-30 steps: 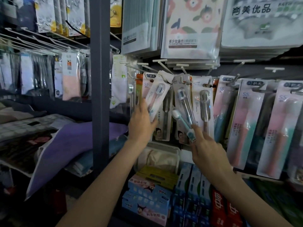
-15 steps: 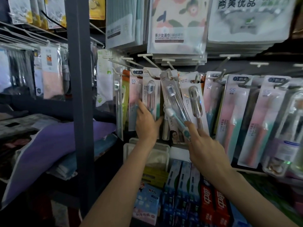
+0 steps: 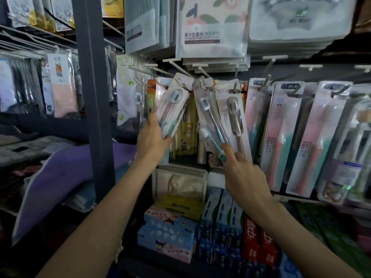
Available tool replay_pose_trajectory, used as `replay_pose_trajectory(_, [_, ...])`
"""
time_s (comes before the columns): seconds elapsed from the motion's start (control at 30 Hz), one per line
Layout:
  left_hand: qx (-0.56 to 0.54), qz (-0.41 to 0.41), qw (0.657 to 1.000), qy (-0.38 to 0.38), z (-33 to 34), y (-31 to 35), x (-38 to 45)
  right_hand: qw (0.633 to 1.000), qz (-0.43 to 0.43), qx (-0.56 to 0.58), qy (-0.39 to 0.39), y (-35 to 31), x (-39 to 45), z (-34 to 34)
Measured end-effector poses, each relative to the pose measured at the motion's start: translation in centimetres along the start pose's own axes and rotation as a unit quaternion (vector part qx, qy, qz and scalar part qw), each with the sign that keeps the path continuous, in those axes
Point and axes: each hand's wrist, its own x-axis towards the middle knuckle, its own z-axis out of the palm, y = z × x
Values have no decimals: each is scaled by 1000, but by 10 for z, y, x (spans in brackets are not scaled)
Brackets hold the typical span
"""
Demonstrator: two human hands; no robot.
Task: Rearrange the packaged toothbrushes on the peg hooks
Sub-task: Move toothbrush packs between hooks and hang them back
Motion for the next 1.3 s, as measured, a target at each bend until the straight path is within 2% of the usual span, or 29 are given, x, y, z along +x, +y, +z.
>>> replay_pose_trajectory(0.13, [11,12,1000,-14,-10,-4,3,1000,-7,25,13,-1,3,5])
replay_pose_trajectory(0.3, [-25,15,999,-22,-3,-4,-4,986,-78,149,11,0,0,2])
replay_pose_trajectory(0.43, [-45,14,999,-13,6,-2,-10,965,-109,218,93,15,-10,-8])
replay_pose_trajectory(0.5, [-63,8,998,-14,11,1,-13,955,-94,245,140,25,-15,-13])
replay_pose_trajectory(0.6, [-96,1,995,-7,20,6,-17,933,-20,306,188,39,-17,-15])
replay_pose_trajectory(0.67, [-121,4,993,-1,25,8,-20,921,29,346,179,46,-16,-13])
replay_pose_trajectory(0.73, [-141,13,990,2,27,10,-21,916,43,365,161,50,-11,-13])
replay_pose_trajectory(1.0, [-152,26,988,7,24,7,-21,904,-4,399,152,52,14,-22])
replay_pose_trajectory(1.13, [-149,18,989,11,26,4,-20,892,-13,438,116,61,17,-28])
replay_pose_trajectory(1.3, [-153,13,988,21,31,7,-20,901,-35,431,42,82,17,-35])
